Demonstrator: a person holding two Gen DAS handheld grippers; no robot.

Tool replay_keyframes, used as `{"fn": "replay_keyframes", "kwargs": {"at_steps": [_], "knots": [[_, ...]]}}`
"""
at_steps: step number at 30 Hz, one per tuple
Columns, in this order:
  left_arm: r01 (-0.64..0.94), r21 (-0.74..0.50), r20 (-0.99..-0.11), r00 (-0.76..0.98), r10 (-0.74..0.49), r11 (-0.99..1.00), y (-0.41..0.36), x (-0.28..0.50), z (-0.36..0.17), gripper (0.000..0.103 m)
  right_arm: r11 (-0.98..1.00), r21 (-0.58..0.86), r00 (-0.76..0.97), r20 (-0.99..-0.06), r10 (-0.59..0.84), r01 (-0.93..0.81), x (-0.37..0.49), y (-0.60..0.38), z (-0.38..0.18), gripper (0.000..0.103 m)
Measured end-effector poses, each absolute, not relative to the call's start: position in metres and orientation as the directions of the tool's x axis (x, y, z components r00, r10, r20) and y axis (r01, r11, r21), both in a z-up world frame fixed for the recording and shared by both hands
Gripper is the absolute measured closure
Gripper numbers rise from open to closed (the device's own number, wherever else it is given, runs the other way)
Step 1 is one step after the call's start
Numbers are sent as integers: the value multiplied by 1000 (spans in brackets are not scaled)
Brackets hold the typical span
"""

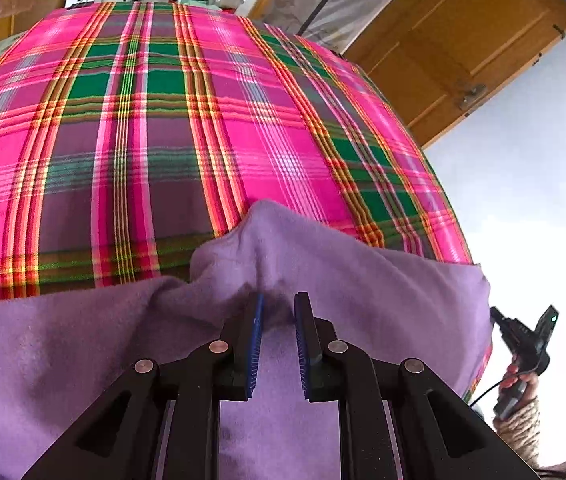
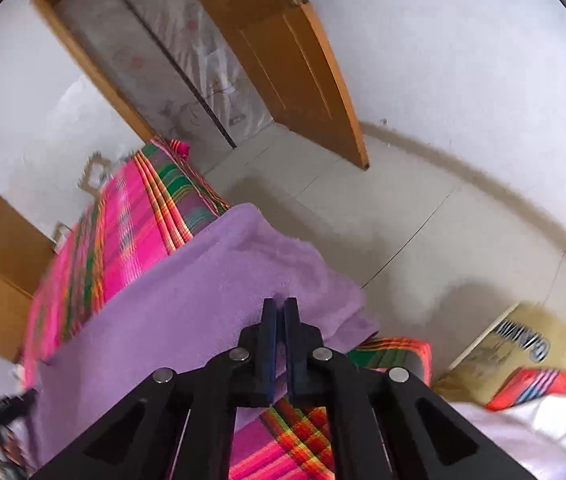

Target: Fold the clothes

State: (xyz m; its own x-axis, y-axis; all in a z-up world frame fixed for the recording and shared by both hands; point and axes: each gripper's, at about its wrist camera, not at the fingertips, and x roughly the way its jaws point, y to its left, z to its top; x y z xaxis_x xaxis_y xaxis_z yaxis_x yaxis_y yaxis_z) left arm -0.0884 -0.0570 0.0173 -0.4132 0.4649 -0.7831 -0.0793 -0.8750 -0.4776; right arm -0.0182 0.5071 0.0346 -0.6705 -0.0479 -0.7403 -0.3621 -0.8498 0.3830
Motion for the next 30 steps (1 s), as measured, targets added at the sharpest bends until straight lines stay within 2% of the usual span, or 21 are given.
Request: {"fn": "replay_keyframes", "kwargs": {"at_steps": [4, 11, 16, 18, 22, 27, 30], "knots": [[-61, -492, -781, -410, 471, -868, -62, -87, 13, 87, -851, 365, -702, -712, 7, -378, -5, 506, 50, 100], [-59, -486, -785, -409, 466, -872, -62, -87, 11, 87, -871, 288, -652, -757, 47, -398, -15, 502, 40, 99], [-53, -495, -779, -415, 470, -867, -65, -87, 10, 87, -858, 214, -601, -789, 129, -466, -18, 502, 38, 95], [-53, -496, -777, -420, 470, -867, -67, -85, 12, 87, -868, 207, -635, -758, 149, -451, -14, 495, 50, 94], [-55, -499, -771, -428, 472, -865, -70, -80, 15, 87, -942, 191, -732, -677, 76, -275, -19, 458, 81, 94], [-46, -486, -773, -445, 453, -873, -79, -66, 19, 87, -970, 237, -710, -673, -206, 56, -52, 387, 89, 94], [-18, -480, -774, -463, 433, -877, -93, -58, 21, 87, -957, 203, -653, -699, -291, 208, -74, 334, 82, 94]]}}
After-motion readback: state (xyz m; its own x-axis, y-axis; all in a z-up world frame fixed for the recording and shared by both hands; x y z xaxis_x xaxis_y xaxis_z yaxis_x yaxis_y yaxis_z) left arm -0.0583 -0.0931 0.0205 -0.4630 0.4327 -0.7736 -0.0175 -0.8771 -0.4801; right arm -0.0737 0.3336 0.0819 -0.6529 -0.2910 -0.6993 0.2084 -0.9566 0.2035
